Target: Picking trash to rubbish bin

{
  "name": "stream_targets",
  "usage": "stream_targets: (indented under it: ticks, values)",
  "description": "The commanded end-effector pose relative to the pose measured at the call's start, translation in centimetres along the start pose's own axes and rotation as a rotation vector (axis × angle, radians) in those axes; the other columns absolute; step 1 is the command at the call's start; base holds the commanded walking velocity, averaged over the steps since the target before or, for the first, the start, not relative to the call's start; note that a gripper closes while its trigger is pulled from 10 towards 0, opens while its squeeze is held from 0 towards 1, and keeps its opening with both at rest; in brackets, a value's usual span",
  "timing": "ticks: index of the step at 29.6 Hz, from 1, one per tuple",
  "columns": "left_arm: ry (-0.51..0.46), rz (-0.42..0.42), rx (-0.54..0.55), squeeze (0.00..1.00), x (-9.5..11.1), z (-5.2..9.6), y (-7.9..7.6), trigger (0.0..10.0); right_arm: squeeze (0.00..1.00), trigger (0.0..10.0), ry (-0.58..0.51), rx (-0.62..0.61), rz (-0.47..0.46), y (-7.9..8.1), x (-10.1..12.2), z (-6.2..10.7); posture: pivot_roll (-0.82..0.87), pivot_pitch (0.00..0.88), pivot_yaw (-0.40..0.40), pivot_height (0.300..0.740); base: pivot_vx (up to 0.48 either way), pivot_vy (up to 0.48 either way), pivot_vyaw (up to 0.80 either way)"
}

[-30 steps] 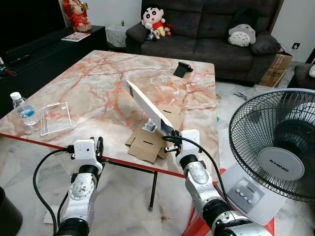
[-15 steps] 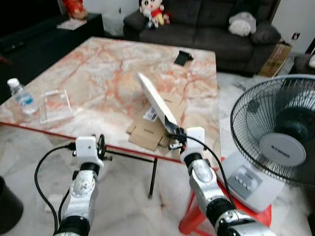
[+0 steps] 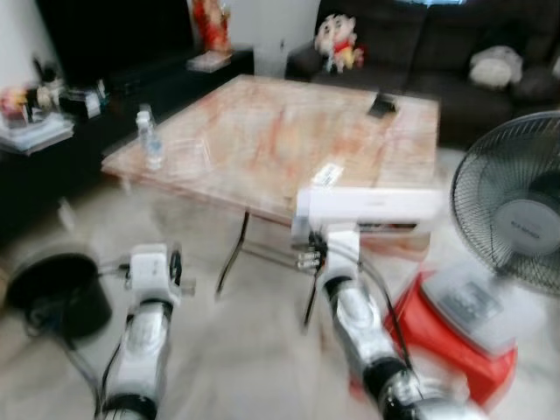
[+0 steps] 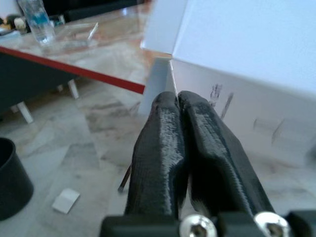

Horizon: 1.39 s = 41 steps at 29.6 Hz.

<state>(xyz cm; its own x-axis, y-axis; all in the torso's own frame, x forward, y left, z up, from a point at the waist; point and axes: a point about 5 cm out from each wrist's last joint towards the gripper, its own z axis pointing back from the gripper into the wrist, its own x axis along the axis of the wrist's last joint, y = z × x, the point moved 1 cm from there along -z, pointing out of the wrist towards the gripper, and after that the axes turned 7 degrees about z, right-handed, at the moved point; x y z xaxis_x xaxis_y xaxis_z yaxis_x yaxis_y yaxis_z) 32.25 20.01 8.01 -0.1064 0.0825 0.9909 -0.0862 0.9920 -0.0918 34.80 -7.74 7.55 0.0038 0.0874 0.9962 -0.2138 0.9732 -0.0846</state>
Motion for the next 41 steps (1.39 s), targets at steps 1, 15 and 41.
stream_targets:
  ticks: [1, 15, 41]
  values:
    - [-0.011, -0.005, -0.015, 0.00, 0.2, -0.1, -0.5, 10.0, 0.00, 10.0, -0.006, -0.016, 0.001, -0.5, 0.2, -0.1, 0.06, 0.000, -0.025, 0.740, -0.289, 0.000, 0.00]
    - [0.044, -0.021, -0.011, 0.00, -0.9, 0.4, -0.1, 10.0, 0.00, 10.0, 0.077, -0.021, 0.050, -2.1, -2.1, 1.2, 0.04, 0.000, -0.035, 0.740, -0.158, 0.000, 0.00]
    - [0.478, -0.064, 0.053, 0.00, -8.6, 5.9, 3.5, 10.0, 0.00, 10.0, 0.801, 0.212, 0.376, -3.3, -15.6, 13.3, 0.01, 0.000, -0.030, 0.740, 0.000, 0.000, 0.00]
